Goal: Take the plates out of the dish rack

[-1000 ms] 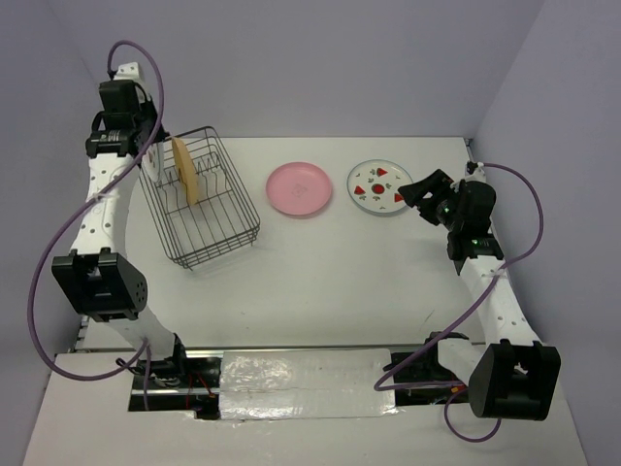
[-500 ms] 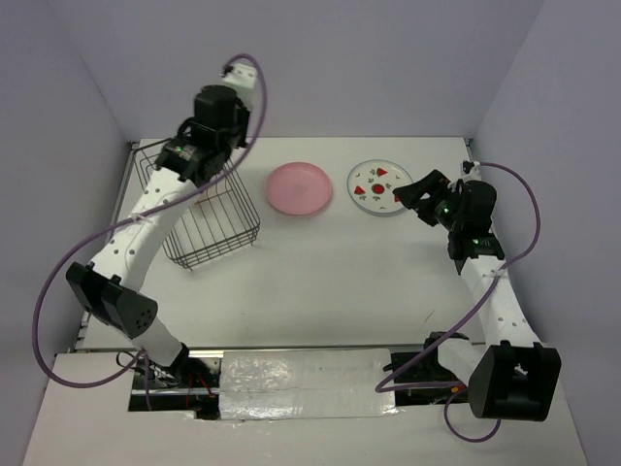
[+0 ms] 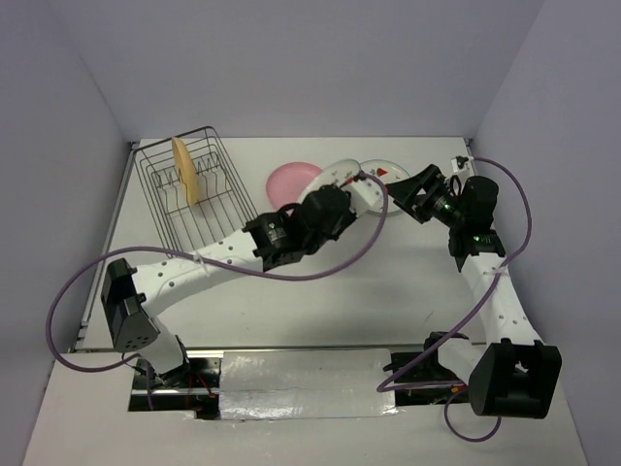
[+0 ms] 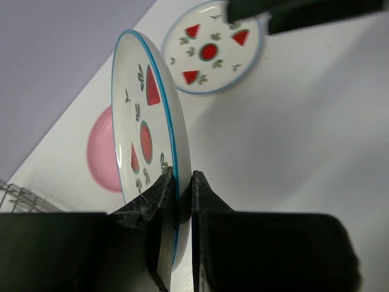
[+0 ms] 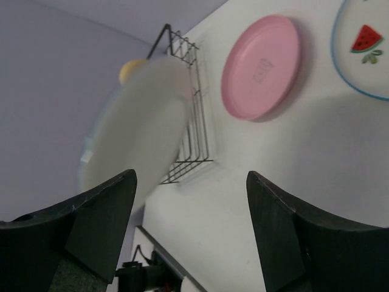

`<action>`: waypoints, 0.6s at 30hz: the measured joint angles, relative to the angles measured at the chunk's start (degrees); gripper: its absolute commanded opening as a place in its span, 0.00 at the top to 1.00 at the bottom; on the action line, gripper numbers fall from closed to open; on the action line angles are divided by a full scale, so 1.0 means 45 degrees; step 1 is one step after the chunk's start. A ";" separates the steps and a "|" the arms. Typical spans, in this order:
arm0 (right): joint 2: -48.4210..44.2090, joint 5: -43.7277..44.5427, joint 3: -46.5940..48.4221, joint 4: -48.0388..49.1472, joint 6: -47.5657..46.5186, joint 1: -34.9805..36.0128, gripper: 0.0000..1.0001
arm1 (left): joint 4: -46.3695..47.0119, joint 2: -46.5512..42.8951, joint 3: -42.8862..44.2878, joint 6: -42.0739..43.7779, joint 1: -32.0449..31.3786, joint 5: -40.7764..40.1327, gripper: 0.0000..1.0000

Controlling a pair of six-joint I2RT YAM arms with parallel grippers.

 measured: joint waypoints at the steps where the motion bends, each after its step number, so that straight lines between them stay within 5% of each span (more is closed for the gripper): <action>1: -0.0034 -0.0204 -0.0034 0.0277 0.0253 0.0000 0.20 | 0.0219 0.0000 -0.0311 0.0000 -0.0262 0.0039 1.00; 10: -0.0287 -0.1307 -0.0427 0.1569 0.1603 0.0005 0.21 | 0.1923 -0.0068 -0.2812 0.0612 -0.1802 -0.0204 1.00; 18: 0.0325 -0.1681 -0.0452 0.1554 0.1792 0.0209 0.22 | 0.3327 -0.0185 -0.3050 0.1311 -0.2356 -0.0641 1.00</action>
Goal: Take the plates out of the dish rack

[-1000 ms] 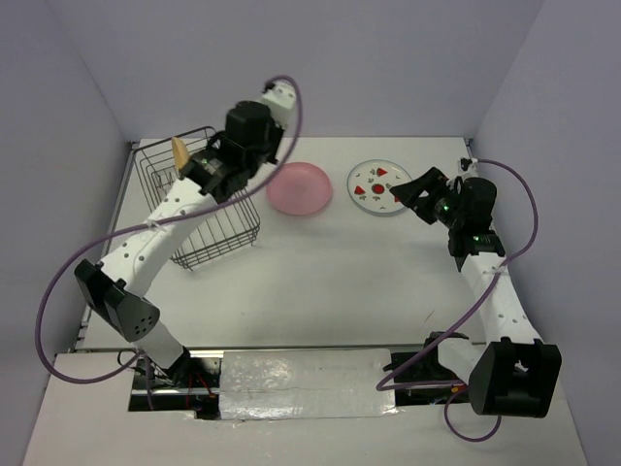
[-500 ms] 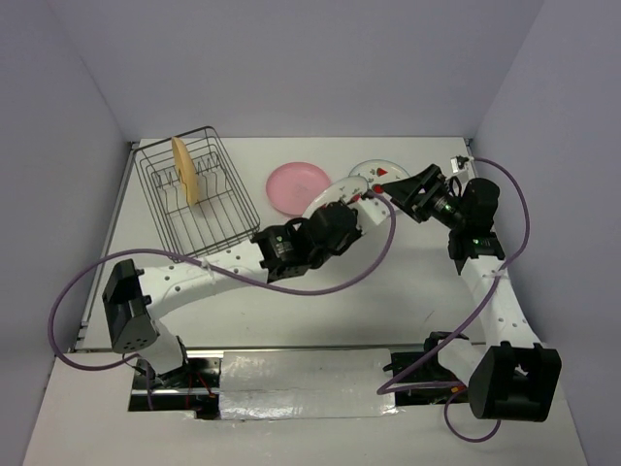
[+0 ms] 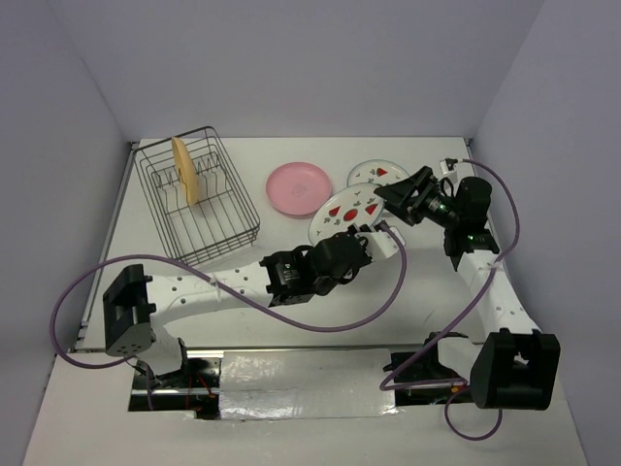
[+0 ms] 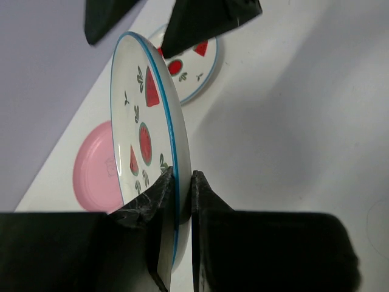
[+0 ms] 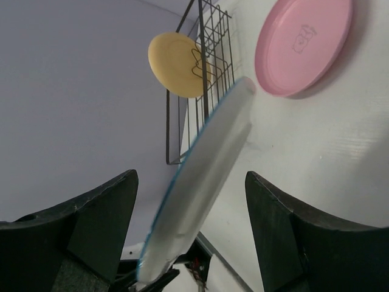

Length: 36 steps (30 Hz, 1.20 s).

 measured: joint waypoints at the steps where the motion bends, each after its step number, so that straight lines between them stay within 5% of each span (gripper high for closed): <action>1: 0.0112 -0.0010 0.0000 -0.0039 -0.0049 0.0068 0.22 | 0.0165 -0.0005 -0.0005 0.0087 -0.0063 -0.0107 1.00; 5: 0.0466 0.0063 0.0005 -0.0355 -0.0219 0.0554 0.23 | 0.0826 -0.0005 -0.0063 0.0665 -0.0384 -0.0578 1.00; 10: 0.0967 0.0155 0.0019 -0.0238 -0.0287 0.1273 0.40 | 0.0806 0.0000 -0.0117 0.1015 -0.0544 -0.0583 1.00; 17: 0.1642 0.0272 -0.0019 -0.0495 -0.0233 0.1389 1.00 | 0.1399 0.0019 -0.1277 0.2642 -0.0733 -0.0801 1.00; 19: 0.1831 0.0257 -0.0019 -0.0559 -0.0321 0.1457 1.00 | 0.1579 0.0034 -0.1472 0.2939 -0.0753 -0.0840 1.00; 23: 0.2055 0.0155 -0.0015 -0.0476 -0.0233 0.1467 1.00 | 0.1559 0.0044 -0.1491 0.2754 -0.0724 -0.1005 0.44; 26: 0.2535 0.0257 0.0078 -0.0078 -0.0321 0.1336 1.00 | 0.1486 -0.0107 -0.1350 0.1880 -0.0408 -0.1287 0.17; 29: 0.3439 0.0384 0.0491 0.0131 -0.0437 0.1088 1.00 | 0.1171 -0.0685 -0.1350 0.0874 0.0170 -0.1205 0.01; 36: 0.5586 0.1219 0.2535 0.0223 -0.1277 -0.0389 1.00 | 0.0427 -0.2710 -0.2035 -0.2531 0.0908 -0.0622 0.01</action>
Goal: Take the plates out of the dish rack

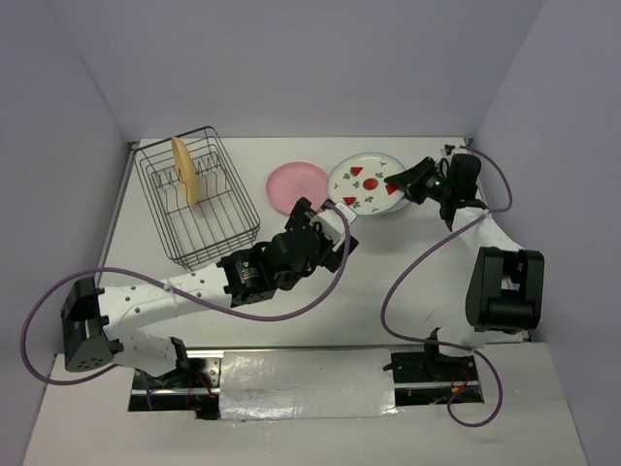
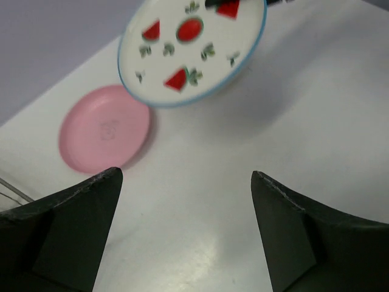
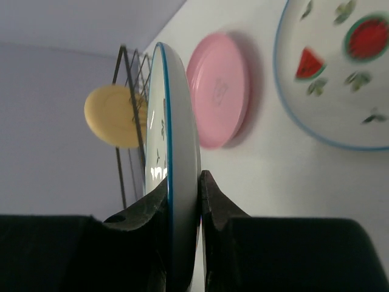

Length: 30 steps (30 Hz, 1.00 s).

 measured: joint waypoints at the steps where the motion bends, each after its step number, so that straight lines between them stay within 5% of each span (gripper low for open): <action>1: 0.0199 0.0175 0.0165 0.0126 -0.0107 -0.0233 1.00 | 0.0049 -0.0194 -0.0325 -0.0466 0.0029 0.0141 0.01; 7: 0.1545 0.1569 0.0675 0.1137 -0.0767 -0.0908 1.00 | 0.0797 -0.1025 -0.3502 -0.2618 0.1224 0.2497 0.01; 13: 0.3206 0.2837 0.2108 0.1224 -0.1452 -0.0840 1.00 | 0.1948 -0.1248 -0.5105 -0.3230 0.1622 0.2472 0.01; 19: 0.5051 0.3575 0.4352 0.1190 -0.1972 -0.0840 1.00 | 0.2846 -0.1579 -0.5314 -0.3264 0.1627 0.2123 0.01; 30: 0.6416 0.3823 0.4619 0.1190 -0.2157 -0.0831 1.00 | 0.3342 -0.1579 -0.5319 -0.3570 0.1705 0.2399 0.01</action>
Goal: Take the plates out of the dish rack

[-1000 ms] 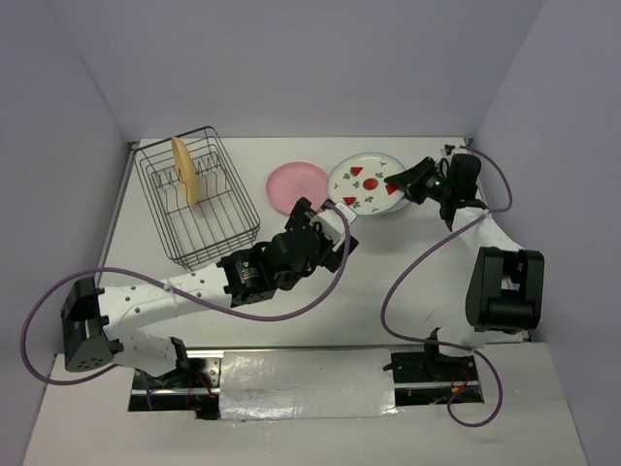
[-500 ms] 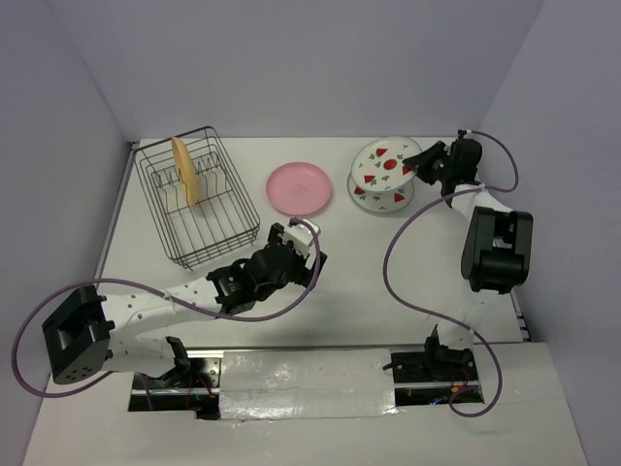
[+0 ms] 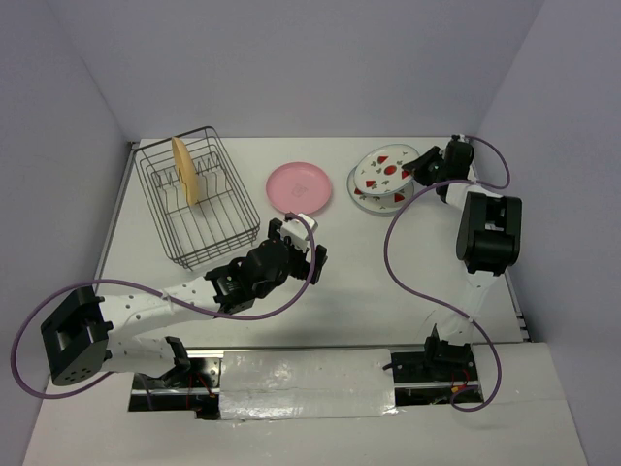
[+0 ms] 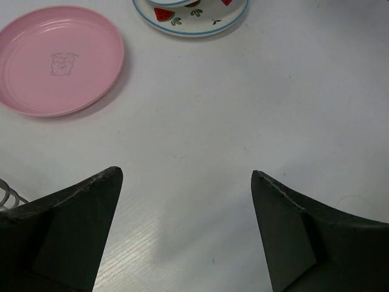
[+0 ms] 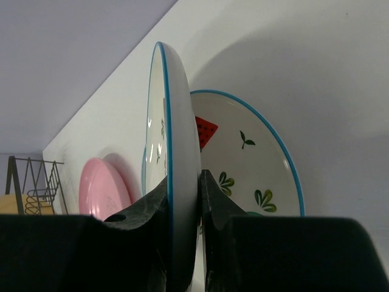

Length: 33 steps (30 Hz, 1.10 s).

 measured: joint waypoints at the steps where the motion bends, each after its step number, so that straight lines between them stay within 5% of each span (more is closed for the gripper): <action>1: 0.0087 0.0010 0.0000 -0.0010 0.0000 0.0000 1.00 | 0.0024 0.0000 -0.0005 0.0000 0.0000 0.0000 0.01; 18: 0.0452 -0.0379 -0.0029 0.0204 0.0073 0.0015 0.65 | 0.0117 -0.0155 -0.0185 0.0000 0.0000 -0.0107 0.01; 22: 0.0602 -0.0423 0.0015 -0.0180 -0.0087 0.0015 0.50 | 0.0117 -0.0155 -0.0185 0.0005 0.0000 -0.0102 0.01; 33: 0.1277 0.1574 0.2506 -0.4838 -0.1384 0.0622 0.40 | 0.0102 -0.0155 -0.0185 0.0005 0.0000 -0.0044 0.01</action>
